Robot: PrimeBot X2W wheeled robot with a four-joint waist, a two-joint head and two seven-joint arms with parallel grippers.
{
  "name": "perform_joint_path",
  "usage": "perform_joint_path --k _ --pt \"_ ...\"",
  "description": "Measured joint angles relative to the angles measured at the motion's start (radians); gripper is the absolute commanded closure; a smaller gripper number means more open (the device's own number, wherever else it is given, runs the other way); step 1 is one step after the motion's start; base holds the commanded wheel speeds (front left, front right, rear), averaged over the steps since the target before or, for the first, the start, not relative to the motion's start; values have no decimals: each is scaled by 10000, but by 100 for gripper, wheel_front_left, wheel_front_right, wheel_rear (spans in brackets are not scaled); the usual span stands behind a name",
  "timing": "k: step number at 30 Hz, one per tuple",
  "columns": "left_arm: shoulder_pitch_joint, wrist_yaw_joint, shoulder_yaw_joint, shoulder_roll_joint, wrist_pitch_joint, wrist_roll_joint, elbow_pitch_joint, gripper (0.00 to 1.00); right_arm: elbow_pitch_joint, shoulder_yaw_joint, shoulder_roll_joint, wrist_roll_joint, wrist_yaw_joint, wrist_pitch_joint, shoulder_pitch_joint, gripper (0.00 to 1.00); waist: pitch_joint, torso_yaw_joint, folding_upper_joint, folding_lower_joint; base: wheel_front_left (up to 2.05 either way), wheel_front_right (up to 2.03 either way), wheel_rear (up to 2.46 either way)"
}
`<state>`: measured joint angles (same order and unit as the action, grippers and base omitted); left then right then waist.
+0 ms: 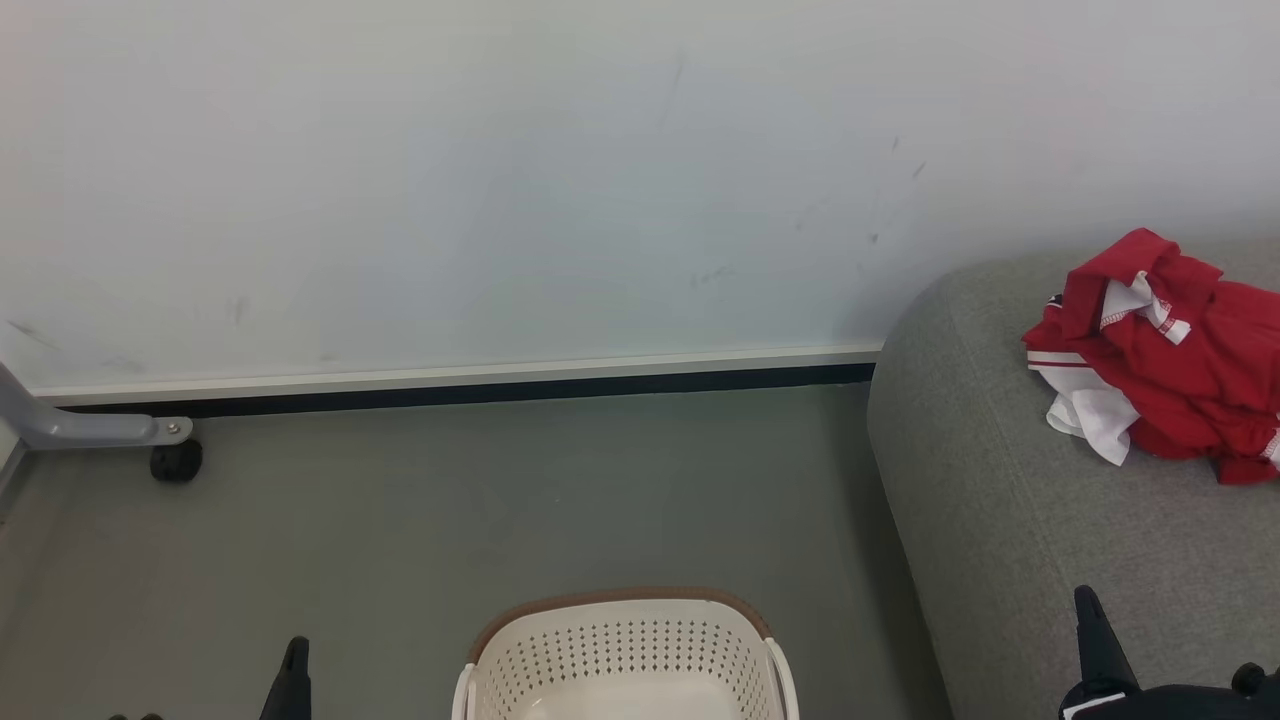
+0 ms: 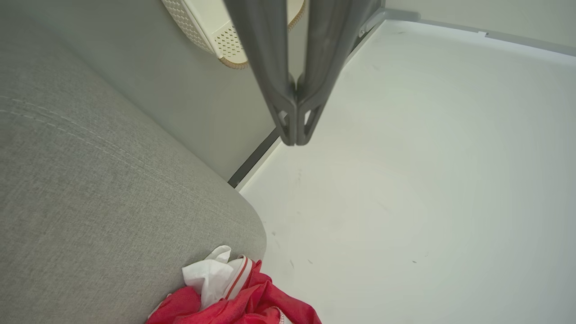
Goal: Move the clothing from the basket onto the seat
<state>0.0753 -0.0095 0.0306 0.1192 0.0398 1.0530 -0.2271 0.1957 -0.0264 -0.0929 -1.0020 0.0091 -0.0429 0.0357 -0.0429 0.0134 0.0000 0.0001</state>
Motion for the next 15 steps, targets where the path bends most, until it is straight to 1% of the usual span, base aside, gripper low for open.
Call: perform_joint_path --k 3,4,15 --pt "-105 -25 -69 -48 -96 236 -46 100 36 104 29 -339 61 115 -103 100 27 -8 0 0 0 0 0" --pt "-135 -98 -102 -61 -130 336 -58 100 58 134 36 -445 88 159 -108 100 36 -10 0 0 0 0 0" --pt "-441 -351 -362 -245 -476 1544 -211 100 303 483 144 -1778 322 479 -365 100 136 -41 0 0 0 0 0"
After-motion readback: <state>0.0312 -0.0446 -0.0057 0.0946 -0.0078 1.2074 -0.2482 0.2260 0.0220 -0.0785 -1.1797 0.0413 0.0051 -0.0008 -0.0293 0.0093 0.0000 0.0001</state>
